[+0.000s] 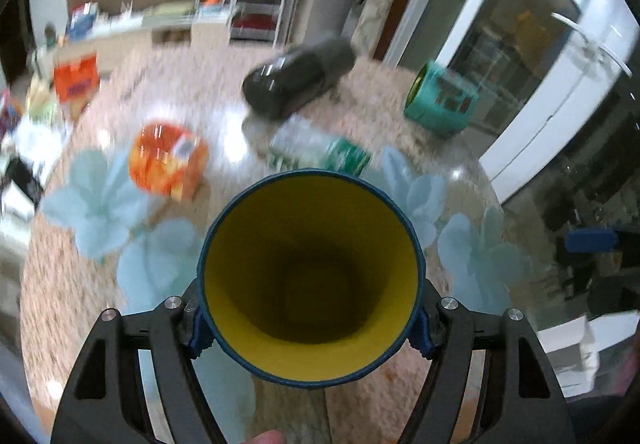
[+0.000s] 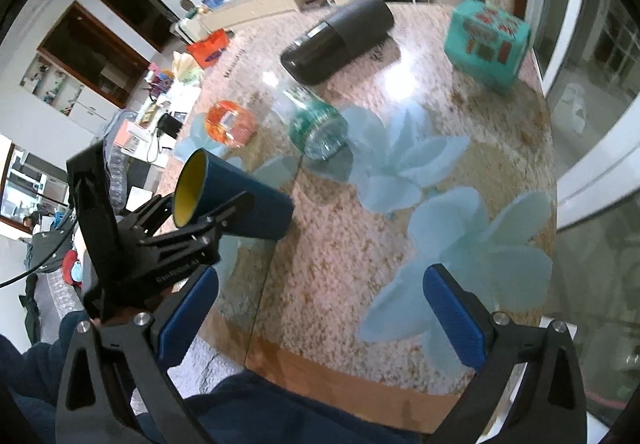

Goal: Flip cup upright
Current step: 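Rotate the held cup with the left tool so its opening turns up, then lower the cup base-down onto the table with the left tool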

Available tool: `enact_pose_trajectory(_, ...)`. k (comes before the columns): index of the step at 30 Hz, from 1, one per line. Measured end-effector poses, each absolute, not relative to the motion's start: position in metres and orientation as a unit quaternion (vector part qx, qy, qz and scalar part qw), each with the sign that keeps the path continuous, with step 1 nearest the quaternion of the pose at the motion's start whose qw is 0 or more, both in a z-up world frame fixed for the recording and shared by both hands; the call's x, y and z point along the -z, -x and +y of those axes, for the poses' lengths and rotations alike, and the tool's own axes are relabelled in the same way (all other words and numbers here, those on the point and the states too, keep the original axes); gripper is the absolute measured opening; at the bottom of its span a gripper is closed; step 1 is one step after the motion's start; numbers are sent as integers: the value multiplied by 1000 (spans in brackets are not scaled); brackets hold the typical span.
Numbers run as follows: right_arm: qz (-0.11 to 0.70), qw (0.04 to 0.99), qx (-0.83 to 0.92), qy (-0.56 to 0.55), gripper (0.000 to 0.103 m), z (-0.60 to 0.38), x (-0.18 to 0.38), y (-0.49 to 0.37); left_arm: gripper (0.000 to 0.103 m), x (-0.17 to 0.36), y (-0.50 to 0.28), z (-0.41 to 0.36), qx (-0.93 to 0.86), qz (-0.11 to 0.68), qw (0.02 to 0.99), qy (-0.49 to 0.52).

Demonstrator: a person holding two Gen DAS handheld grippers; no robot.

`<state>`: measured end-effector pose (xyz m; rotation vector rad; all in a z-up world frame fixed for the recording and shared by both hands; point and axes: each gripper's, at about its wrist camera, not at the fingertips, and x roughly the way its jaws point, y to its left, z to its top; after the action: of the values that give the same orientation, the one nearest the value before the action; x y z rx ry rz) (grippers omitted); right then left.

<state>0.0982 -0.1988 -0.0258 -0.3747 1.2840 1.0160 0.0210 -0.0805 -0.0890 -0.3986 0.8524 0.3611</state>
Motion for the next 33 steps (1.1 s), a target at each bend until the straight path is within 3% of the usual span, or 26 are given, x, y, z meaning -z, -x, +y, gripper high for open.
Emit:
enact_pose_trajectory(17,564,662,-461,177,103,-186,48,-99,77,113,-30,-131,-161,352,922,28)
enact_pose_trajectory(22,574,662,-449,175,103,-187,53,-104,77,117,-32,-130,-170,351,920,42)
enact_pose_trajectory(27,582,662,-440,172,103,-189,55,-106,86,126,-29,-123,-166,370,911,71)
enact_pose_trajectory(29,580,663,-440,174,103,-189,54,-106,103,125,-26,-122,-154,367,914,79)
enact_pose_trajectory(33,579,662,-442,175,103,-190,55,-105,103,121,-21,-121,-122,371,915,102)
